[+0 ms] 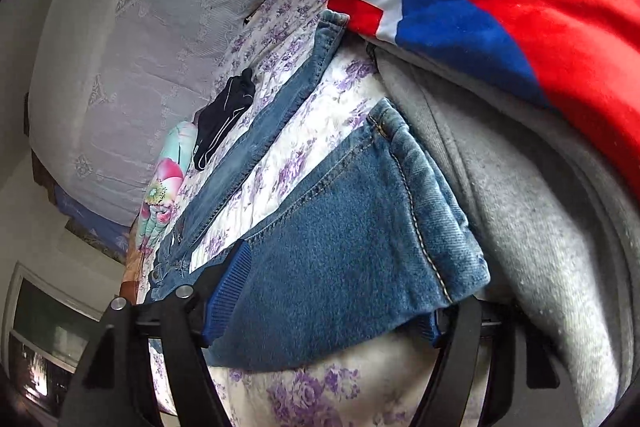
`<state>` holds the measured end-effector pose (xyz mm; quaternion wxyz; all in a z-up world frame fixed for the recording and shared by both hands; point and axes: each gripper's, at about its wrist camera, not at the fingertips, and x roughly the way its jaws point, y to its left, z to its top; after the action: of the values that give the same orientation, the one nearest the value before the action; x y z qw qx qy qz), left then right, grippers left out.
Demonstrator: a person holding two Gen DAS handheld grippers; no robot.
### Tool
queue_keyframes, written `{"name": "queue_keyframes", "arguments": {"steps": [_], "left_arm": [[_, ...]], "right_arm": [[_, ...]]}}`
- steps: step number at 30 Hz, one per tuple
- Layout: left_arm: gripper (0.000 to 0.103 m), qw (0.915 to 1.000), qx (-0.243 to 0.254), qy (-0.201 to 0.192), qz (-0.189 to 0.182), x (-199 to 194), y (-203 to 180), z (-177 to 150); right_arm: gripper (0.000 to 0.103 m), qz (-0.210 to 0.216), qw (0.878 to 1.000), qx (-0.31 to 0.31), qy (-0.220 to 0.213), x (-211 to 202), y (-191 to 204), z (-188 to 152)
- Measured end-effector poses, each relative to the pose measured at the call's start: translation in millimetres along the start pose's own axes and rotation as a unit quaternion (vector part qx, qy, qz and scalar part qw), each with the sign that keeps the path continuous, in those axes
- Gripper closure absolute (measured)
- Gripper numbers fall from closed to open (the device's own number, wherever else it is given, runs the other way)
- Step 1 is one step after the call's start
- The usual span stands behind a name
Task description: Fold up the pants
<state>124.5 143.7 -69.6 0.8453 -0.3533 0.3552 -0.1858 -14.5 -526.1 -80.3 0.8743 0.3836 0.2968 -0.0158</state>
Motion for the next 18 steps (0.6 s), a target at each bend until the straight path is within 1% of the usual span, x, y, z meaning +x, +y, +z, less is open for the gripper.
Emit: {"name": "queue_keyframes", "arguments": {"steps": [2, 3, 5, 6, 8, 11, 13, 14, 15, 16, 17, 18], "left_arm": [[0.005, 0.9999, -0.011, 0.001, 0.005, 3.0, -3.6, 3.7], [0.005, 0.9998, -0.006, 0.009, 0.014, 11.0, -8.4, 5.4], [0.005, 0.9979, 0.024, 0.034, 0.050, 35.5, -18.5, 11.3], [0.005, 0.9961, 0.041, 0.035, 0.070, 45.8, -21.8, 15.5], [0.005, 0.9935, 0.061, 0.024, 0.092, 62.8, -29.0, 23.7], [0.005, 0.9927, 0.062, 0.027, 0.100, 86.0, -32.6, 37.3], [0.006, 0.9926, 0.056, 0.022, 0.106, 92.5, -34.7, 41.4], [0.023, 0.9925, 0.054, 0.017, 0.108, 92.5, -35.2, 41.7], [0.037, 0.9909, 0.052, 0.007, 0.124, 91.6, -34.8, 41.5], [0.067, 0.9890, 0.044, -0.004, 0.141, 87.0, -30.8, 41.0], [0.080, 0.9904, 0.028, -0.011, 0.135, 81.3, -24.6, 42.0], [0.083, 0.9948, 0.002, -0.017, 0.101, 73.1, -13.4, 43.5]], "right_arm": [[0.030, -0.007, 1.000, -0.019, -0.009, 3.9, 3.3, 0.5], [0.030, -0.012, 0.999, -0.030, -0.014, 5.5, 6.2, -0.3], [0.029, -0.018, 0.998, -0.052, -0.022, 6.6, 9.5, -3.3], [0.030, -0.019, 0.998, -0.059, -0.026, 7.0, 9.9, -4.8], [0.032, -0.021, 0.997, -0.070, -0.033, 6.5, 8.9, -7.0], [0.037, -0.024, 0.996, -0.078, -0.038, 6.8, 6.4, -7.6], [0.042, -0.027, 0.996, -0.076, -0.039, 8.9, 4.6, -4.2], [0.048, -0.030, 0.996, -0.071, -0.038, 10.7, 3.5, -1.9], [0.060, -0.029, 0.997, -0.062, -0.034, 13.9, 2.4, 2.3], [0.068, -0.022, 0.998, -0.048, -0.027, 17.6, -0.4, 8.2], [0.085, -0.009, 0.999, -0.031, -0.017, 23.3, -3.5, 14.5], [0.093, 0.010, 1.000, -0.009, -0.006, 29.5, -6.4, 22.4]]}}
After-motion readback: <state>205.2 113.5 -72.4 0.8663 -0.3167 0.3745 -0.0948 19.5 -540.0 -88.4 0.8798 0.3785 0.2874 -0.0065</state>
